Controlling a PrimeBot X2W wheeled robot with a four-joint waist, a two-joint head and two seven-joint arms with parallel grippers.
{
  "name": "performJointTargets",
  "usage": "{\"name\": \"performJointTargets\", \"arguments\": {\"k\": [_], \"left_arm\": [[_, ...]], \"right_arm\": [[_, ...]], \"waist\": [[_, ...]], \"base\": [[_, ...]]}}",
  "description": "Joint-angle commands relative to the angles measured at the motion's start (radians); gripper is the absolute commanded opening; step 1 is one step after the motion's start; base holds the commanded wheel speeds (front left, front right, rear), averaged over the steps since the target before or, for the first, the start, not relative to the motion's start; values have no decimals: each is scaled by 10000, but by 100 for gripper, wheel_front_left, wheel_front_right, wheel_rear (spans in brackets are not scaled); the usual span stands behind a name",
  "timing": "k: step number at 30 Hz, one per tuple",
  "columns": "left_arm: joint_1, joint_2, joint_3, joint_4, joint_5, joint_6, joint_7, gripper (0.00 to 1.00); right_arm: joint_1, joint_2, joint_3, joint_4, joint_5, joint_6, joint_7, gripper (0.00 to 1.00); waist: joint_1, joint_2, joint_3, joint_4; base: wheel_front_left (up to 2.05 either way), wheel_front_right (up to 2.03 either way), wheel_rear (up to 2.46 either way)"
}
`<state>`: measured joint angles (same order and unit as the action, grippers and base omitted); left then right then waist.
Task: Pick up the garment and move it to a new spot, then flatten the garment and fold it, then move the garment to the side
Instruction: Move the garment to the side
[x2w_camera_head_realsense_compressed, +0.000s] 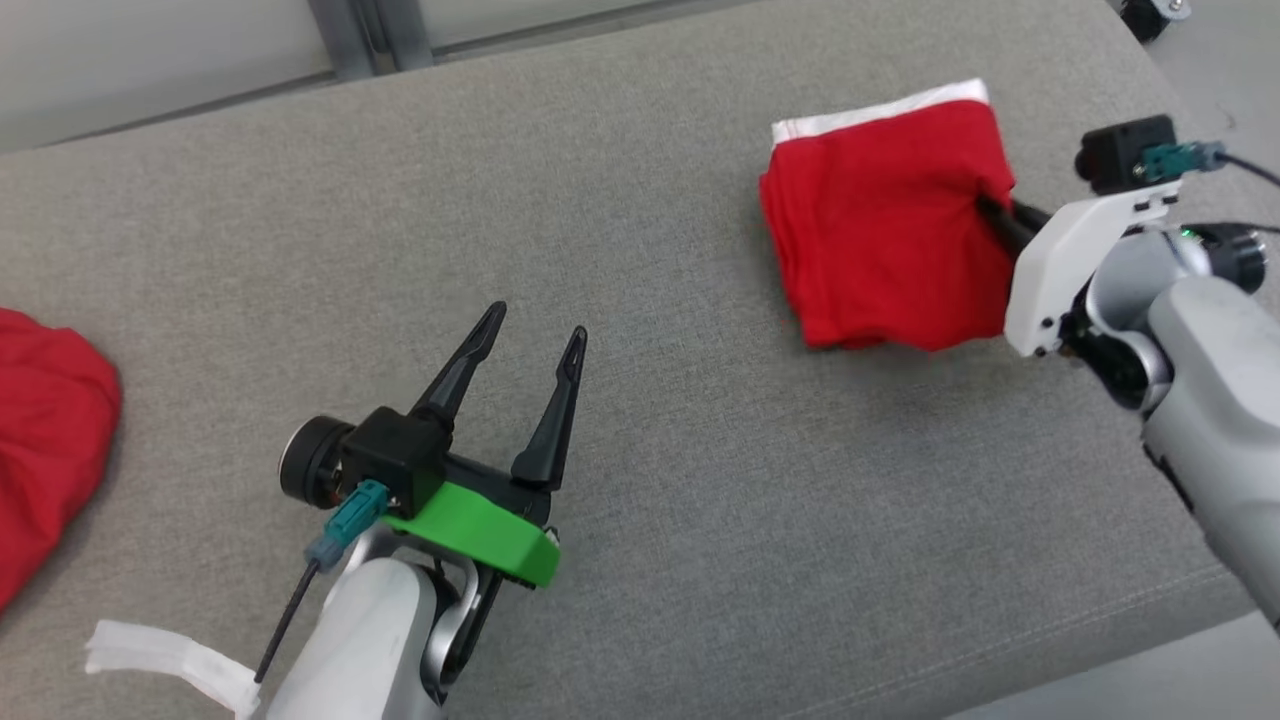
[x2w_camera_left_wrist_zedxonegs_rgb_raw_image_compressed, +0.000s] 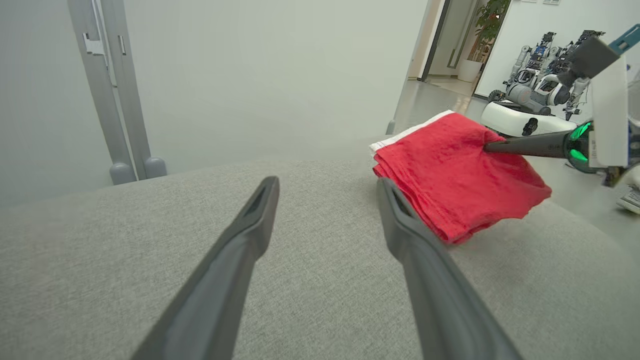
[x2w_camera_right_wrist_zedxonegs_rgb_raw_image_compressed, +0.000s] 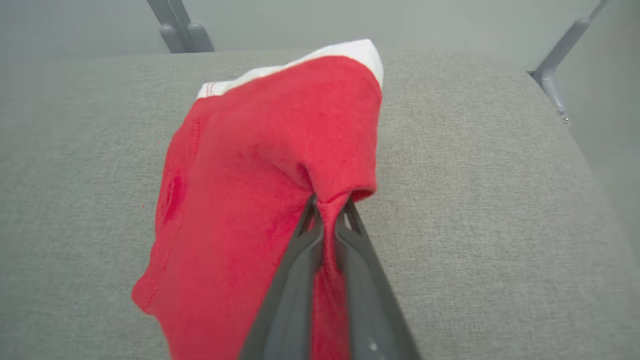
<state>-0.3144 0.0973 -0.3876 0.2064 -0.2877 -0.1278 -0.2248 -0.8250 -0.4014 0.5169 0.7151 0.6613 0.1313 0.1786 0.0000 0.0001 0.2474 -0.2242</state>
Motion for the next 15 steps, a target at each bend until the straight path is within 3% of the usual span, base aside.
{"name": "performJointTargets", "arguments": {"k": [1, 10, 15], "left_arm": [[-266, 160, 19, -63, 141, -41, 49, 100], [-811, 407, 72, -402, 174, 28, 205, 100], [-1012, 414, 56, -385, 179, 59, 123, 100]], "right_arm": [[-345, -249, 160, 24, 18, -11, 7, 0], [-2091, -2260, 950, 815, -134, -13, 122, 0], [-2706, -2734, 1079, 1730, -197, -13, -221, 0]], "waist": [[0, -1, 1117, -8], [0, -1, 2612, 563], [0, -1, 2918, 799]], "base": [[0, 0, 0], [0, 0, 0], [0, 0, 0]]}}
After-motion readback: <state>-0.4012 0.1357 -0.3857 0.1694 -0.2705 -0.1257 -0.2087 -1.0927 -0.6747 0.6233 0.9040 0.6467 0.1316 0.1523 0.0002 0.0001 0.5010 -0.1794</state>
